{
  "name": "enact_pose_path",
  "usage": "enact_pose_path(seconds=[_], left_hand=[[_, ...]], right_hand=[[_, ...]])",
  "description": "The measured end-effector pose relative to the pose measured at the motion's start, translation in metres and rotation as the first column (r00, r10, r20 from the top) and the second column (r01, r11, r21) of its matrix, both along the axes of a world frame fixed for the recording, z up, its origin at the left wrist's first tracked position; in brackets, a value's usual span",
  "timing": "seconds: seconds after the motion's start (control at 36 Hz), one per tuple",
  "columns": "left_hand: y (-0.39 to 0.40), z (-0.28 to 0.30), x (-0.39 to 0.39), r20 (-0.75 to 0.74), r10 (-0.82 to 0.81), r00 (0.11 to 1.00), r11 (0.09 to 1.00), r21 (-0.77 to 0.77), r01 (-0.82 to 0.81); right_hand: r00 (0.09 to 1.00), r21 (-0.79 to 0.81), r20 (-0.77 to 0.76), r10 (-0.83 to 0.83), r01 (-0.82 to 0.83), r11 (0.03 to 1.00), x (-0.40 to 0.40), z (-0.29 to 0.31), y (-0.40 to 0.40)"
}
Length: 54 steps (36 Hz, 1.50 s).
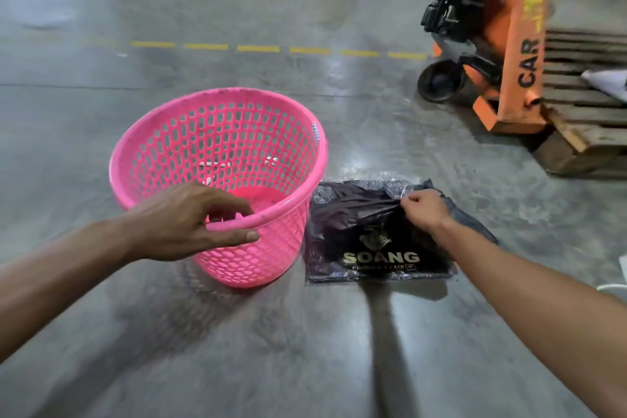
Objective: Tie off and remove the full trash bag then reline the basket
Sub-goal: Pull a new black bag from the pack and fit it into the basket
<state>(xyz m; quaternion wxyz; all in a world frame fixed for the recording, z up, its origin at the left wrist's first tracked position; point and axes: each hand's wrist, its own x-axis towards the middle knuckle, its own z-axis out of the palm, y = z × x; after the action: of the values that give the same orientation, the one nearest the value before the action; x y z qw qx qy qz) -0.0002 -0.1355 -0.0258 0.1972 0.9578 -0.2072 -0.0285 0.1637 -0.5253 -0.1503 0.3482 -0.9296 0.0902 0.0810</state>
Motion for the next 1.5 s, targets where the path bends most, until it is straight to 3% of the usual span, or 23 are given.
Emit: enact_pose_path(seconds=[0.08,0.19,0.33,0.39,0.44,0.5,0.56,0.58,0.64,0.72,0.81,0.92,1.06,1.11,1.14,1.19,1.25,1.33,1.42,1.5], left_hand=[[-0.005,-0.002,-0.002,0.011,0.0,1.0,0.999,0.041,0.0],[-0.013,-0.006,-0.004,0.051,-0.021,0.998,0.998,0.055,0.019],[-0.018,-0.002,-0.007,0.008,0.024,1.0,0.998,0.061,-0.024],[-0.017,0.002,-0.005,-0.039,0.079,0.996,0.995,-0.054,-0.081],[-0.01,0.005,0.001,-0.018,0.177,0.984,0.943,-0.282,-0.174],[-0.003,0.014,0.013,-0.082,0.314,0.946,0.766,-0.567,-0.303],[0.006,0.033,0.024,-0.3,0.382,0.874,0.449,-0.767,-0.459],[0.013,0.045,0.026,-0.402,0.361,0.841,0.296,-0.806,-0.512],[0.03,0.062,0.026,-0.496,0.301,0.815,0.084,-0.837,-0.54],[0.056,0.064,0.021,-0.534,0.292,0.794,-0.074,-0.84,-0.537],[0.063,0.054,0.017,-0.529,0.282,0.8,-0.015,-0.836,-0.548],[0.061,0.037,0.019,-0.521,0.298,0.8,0.101,-0.816,-0.569],[0.057,0.03,0.032,-0.466,0.58,0.669,0.115,-0.765,-0.633],[0.056,0.028,0.037,-0.392,0.645,0.656,0.168,-0.764,-0.622],[0.057,0.026,0.04,-0.36,0.667,0.652,0.191,-0.763,-0.617],[0.054,0.025,0.039,-0.286,0.706,0.648,0.244,-0.76,-0.602],[0.053,0.024,0.039,-0.159,0.782,0.603,0.323,-0.724,-0.609],[0.052,0.03,0.033,0.13,0.847,0.515,0.49,-0.566,-0.663],[0.049,0.033,0.028,0.326,0.758,0.565,0.647,-0.478,-0.594],[0.048,0.033,0.023,0.394,0.676,0.623,0.737,-0.376,-0.562]], right_hand=[[0.974,0.185,0.014,-0.226,0.219,0.958,0.003,0.036,-0.012],[0.92,0.463,0.075,-0.386,0.31,0.83,0.005,0.111,-0.005],[0.892,0.691,0.23,-0.389,0.132,0.711,0.001,0.199,0.035],[0.869,0.675,0.386,-0.31,-0.037,0.737,-0.009,0.232,0.067],[0.84,0.58,0.513,-0.177,-0.187,0.793,-0.02,0.259,0.105],[0.801,0.478,0.599,0.004,-0.361,0.801,-0.031,0.272,0.143],[0.731,0.323,0.653,0.196,-0.504,0.801,-0.043,0.275,0.178],[0.683,0.231,0.669,0.293,-0.565,0.792,-0.051,0.273,0.196],[0.56,0.026,0.669,0.489,-0.674,0.738,-0.069,0.262,0.222],[0.403,-0.232,0.576,0.711,-0.754,0.615,-0.093,0.23,0.249],[0.28,-0.399,0.392,0.876,-0.806,0.437,-0.103,0.192,0.263],[0.155,-0.515,0.268,0.951,-0.811,0.278,-0.113,0.155,0.267],[0.177,-0.443,0.312,0.933,-0.842,0.308,-0.11,0.16,0.251],[0.249,-0.356,0.477,0.843,-0.822,0.445,-0.103,0.17,0.237],[0.322,-0.314,0.574,0.753,-0.762,0.566,-0.099,0.175,0.23],[0.471,-0.224,0.722,0.506,-0.534,0.815,-0.091,0.185,0.217],[0.617,-0.093,0.73,0.293,-0.335,0.937,-0.081,0.194,0.211],[0.794,-0.054,0.565,0.226,-0.237,0.97,-0.067,0.201,0.218],[0.906,0.036,0.383,0.177,-0.206,0.978,-0.055,0.198,0.238],[0.979,0.161,0.163,0.123,-0.149,0.976,-0.036,0.184,0.259]])
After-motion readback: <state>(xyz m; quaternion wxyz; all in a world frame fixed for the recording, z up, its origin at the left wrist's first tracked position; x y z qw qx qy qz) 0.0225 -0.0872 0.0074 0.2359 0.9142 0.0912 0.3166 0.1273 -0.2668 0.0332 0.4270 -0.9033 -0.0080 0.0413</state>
